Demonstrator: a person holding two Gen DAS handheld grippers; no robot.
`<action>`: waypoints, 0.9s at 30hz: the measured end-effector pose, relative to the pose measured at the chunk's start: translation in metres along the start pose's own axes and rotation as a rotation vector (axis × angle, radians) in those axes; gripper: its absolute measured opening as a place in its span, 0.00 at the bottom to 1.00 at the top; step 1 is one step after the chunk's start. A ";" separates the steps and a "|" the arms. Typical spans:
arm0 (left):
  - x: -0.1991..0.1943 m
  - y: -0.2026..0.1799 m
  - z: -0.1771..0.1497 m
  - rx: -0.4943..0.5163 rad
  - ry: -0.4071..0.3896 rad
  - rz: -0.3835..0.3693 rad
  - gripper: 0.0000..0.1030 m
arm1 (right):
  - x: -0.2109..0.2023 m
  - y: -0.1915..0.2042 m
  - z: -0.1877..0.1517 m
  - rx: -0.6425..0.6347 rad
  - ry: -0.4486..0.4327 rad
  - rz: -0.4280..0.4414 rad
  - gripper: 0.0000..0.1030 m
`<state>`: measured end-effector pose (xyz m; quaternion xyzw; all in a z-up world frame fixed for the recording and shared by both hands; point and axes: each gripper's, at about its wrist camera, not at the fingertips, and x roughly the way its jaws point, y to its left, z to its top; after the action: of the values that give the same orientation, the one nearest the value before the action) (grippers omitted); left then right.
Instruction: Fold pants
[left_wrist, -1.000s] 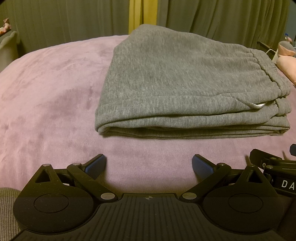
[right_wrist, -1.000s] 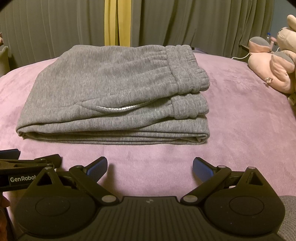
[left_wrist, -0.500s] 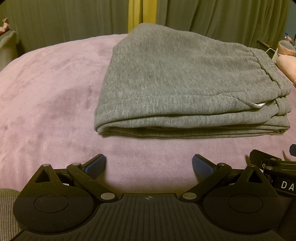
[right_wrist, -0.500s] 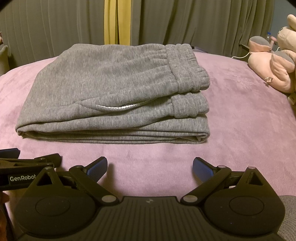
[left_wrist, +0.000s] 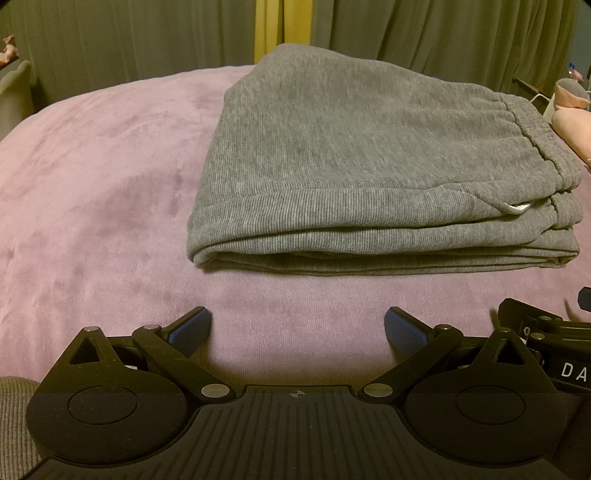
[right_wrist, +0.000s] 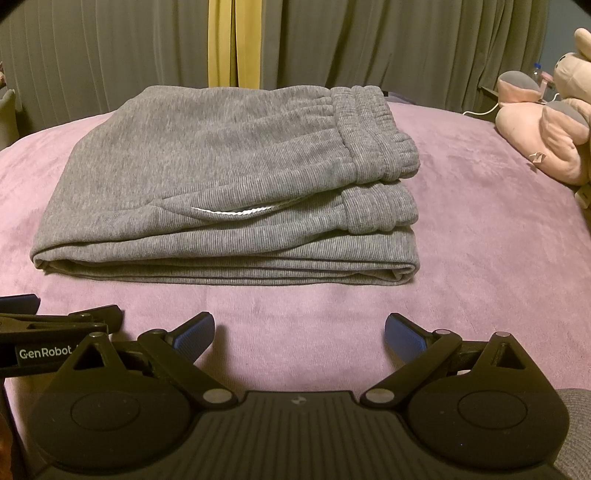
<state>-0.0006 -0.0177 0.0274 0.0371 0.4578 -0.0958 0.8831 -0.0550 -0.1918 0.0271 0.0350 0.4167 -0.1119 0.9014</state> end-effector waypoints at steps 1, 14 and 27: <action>0.000 0.000 0.000 0.000 0.000 0.000 1.00 | 0.000 0.000 0.000 0.000 0.000 0.001 0.96; 0.004 0.002 0.000 0.005 0.018 -0.006 1.00 | 0.003 0.000 -0.002 -0.006 0.010 0.003 0.96; 0.007 0.002 0.001 0.001 0.024 -0.010 1.00 | 0.004 0.001 -0.002 -0.013 0.016 0.003 0.96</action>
<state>0.0045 -0.0170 0.0227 0.0363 0.4684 -0.1001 0.8771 -0.0534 -0.1909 0.0224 0.0306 0.4247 -0.1078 0.8984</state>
